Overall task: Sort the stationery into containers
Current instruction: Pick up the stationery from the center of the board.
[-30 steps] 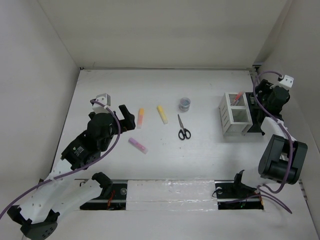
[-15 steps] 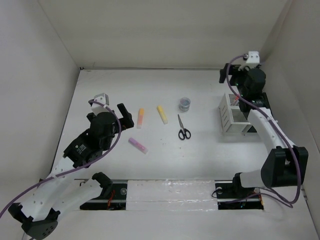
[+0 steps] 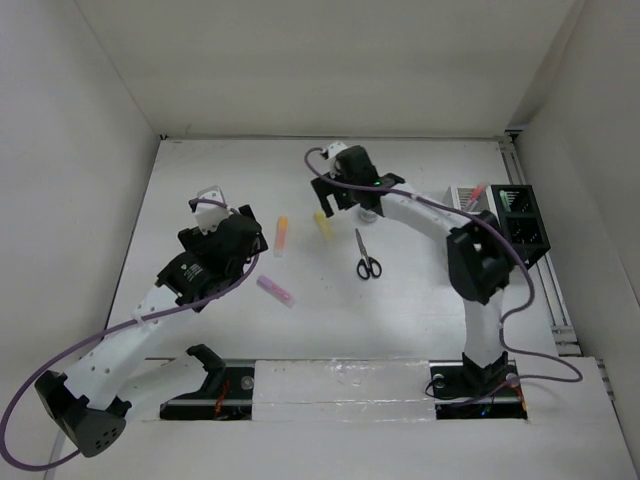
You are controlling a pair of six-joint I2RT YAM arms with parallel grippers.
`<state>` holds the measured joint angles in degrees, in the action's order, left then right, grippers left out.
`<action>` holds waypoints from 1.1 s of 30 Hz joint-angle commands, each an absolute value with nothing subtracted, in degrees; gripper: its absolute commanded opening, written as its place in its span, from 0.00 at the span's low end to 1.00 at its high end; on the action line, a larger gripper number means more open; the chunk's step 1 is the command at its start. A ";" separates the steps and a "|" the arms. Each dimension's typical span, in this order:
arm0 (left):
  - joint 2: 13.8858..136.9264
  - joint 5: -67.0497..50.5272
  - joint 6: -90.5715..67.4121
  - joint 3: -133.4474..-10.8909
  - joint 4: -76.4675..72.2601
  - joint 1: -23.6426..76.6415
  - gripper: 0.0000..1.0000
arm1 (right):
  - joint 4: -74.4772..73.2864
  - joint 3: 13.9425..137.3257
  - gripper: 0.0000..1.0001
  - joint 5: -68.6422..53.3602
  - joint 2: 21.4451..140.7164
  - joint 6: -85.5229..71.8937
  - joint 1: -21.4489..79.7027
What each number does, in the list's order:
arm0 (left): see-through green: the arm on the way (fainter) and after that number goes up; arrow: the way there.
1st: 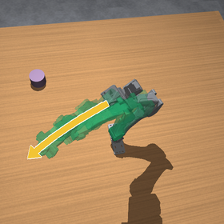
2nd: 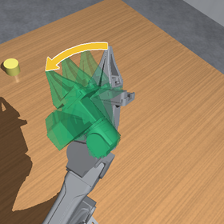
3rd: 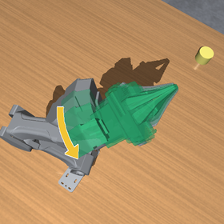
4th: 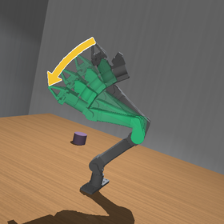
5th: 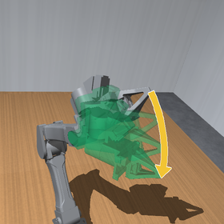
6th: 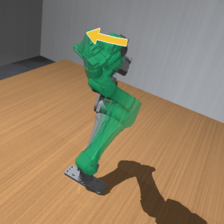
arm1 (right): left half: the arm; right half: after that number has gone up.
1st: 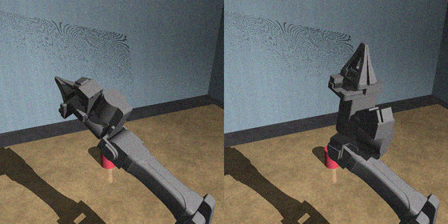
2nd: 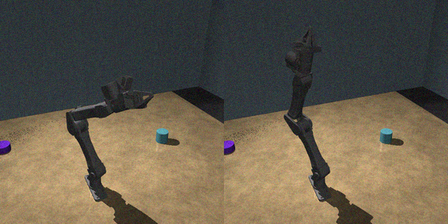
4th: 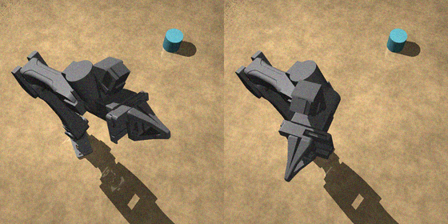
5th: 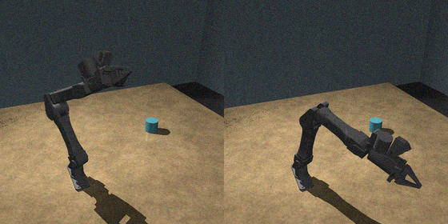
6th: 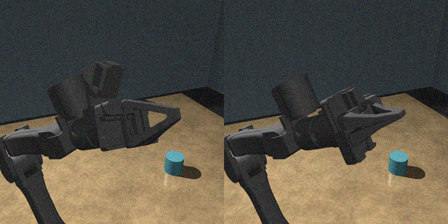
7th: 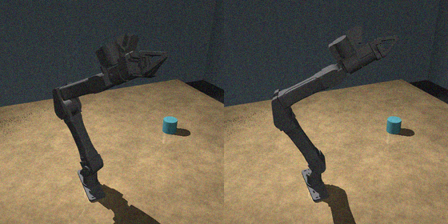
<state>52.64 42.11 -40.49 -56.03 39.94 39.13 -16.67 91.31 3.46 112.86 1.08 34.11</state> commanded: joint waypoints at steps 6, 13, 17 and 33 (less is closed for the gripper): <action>51.50 44.39 -41.22 -58.18 39.99 38.94 1.00 | -29.44 111.17 0.95 7.47 128.66 0.36 40.61; 51.50 43.77 -40.17 -58.18 39.46 38.94 1.00 | -30.84 114.34 0.95 7.04 133.14 -0.18 40.61; 50.98 43.24 -39.64 -57.66 38.94 38.94 1.00 | -30.85 114.35 0.94 4.75 134.74 -0.18 40.61; 49.40 42.19 -38.59 -57.66 38.41 38.94 1.00 | -36.92 117.70 0.00 0.36 139.84 0.35 39.46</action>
<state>50.94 41.95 -39.70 -56.27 39.22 39.13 -33.76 118.28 2.09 138.63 0.25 39.55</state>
